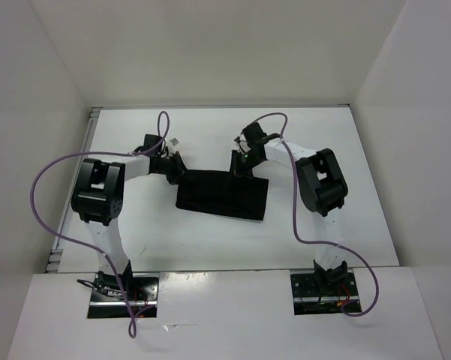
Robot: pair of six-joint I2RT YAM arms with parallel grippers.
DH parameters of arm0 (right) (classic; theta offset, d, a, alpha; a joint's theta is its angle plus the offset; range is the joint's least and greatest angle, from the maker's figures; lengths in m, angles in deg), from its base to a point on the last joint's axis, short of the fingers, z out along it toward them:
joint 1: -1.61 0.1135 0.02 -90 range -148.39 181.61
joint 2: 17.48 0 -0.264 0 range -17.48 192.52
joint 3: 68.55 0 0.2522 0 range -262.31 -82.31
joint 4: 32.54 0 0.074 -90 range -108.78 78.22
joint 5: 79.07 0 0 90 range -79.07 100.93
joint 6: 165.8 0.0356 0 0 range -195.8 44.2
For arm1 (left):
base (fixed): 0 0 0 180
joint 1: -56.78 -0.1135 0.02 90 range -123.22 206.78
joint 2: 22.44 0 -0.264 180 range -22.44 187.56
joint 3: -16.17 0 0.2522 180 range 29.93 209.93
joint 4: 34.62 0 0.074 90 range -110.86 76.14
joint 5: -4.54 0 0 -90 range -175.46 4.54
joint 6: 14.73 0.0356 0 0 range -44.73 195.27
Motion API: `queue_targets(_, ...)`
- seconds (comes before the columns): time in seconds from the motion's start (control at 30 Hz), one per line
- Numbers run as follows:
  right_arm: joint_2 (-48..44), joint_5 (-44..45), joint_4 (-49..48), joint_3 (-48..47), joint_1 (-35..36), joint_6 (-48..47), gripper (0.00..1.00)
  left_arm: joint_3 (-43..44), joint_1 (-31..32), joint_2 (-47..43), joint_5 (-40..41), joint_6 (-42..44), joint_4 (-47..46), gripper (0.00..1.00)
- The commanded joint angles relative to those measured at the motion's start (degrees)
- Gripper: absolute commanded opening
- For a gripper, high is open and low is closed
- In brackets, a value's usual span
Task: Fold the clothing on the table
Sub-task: Fold the skirt
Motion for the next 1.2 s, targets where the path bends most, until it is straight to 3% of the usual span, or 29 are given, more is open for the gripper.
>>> queue_targets(0.0, 1.9, -2.3, -1.8, -1.6, 1.4, 0.1, 0.11, -0.1, 0.1, 2.6, 3.0, 0.8, -0.6, 0.00)
queue_targets(0.23, -0.7, -4.4, 4.2, 4.5, 5.1, -4.9, 0.10, -0.1, 0.1, 4.7, 3.0, 0.8, -0.6, 0.00)
queue_targets(0.43, -16.4, -5.6, 11.4, 14.8, 7.9, -8.7, 0.10, 0.5, 0.1, 3.5, 3.0, 1.3, 0.0, 0.00)
queue_targets(0.57, -23.2, -3.8, 12.8, 14.8, 3.8, -7.1, 0.13, 0.5, 0.1, 0.4, 1.4, 1.3, 0.0, 0.00)
queue_targets(0.6, -24.6, -3.0, 11.8, 14.1, 2.4, -5.2, 0.14, 0.5, 0.1, -0.9, 0.2, 1.3, 0.6, 0.01)
queue_targets(0.63, -25.2, -1.1, 10.6, 14.1, 1.0, -4.1, 0.19, 1.0, 0.1, -3.7, -0.3, 2.0, 0.6, 0.09)
queue_targets(0.73, -25.8, -0.5, 4.3, 16.6, -5.3, 1.5, 0.19, 1.6, 0.1, -9.4, -4.2, 4.3, 2.2, 0.22)
queue_targets(0.77, -25.8, 0.6, 1.6, 17.3, -7.5, 2.6, 0.23, 1.6, 0.1, -10.6, -6.8, 5.0, 3.0, 0.33)
queue_targets(0.8, -26.3, 1.4, 1.0, 17.8, -8.3, 3.6, 0.24, 1.6, 0.1, -12.5, -8.0, 6.2, 3.6, 0.36)
queue_targets(0.9, -24.8, 5.6, 2.1, 16.3, -10.6, 3.6, 0.29, 1.1, 0.1, -14.0, -12.8, 8.4, 4.9, 0.41)
queue_targets(1.17, -21.5, 8.4, 3.9, 15.6, -14.1, 0.4, 0.32, -5.0, 0.1, -9.2, -12.9, 12.6, 6.7, 0.42)
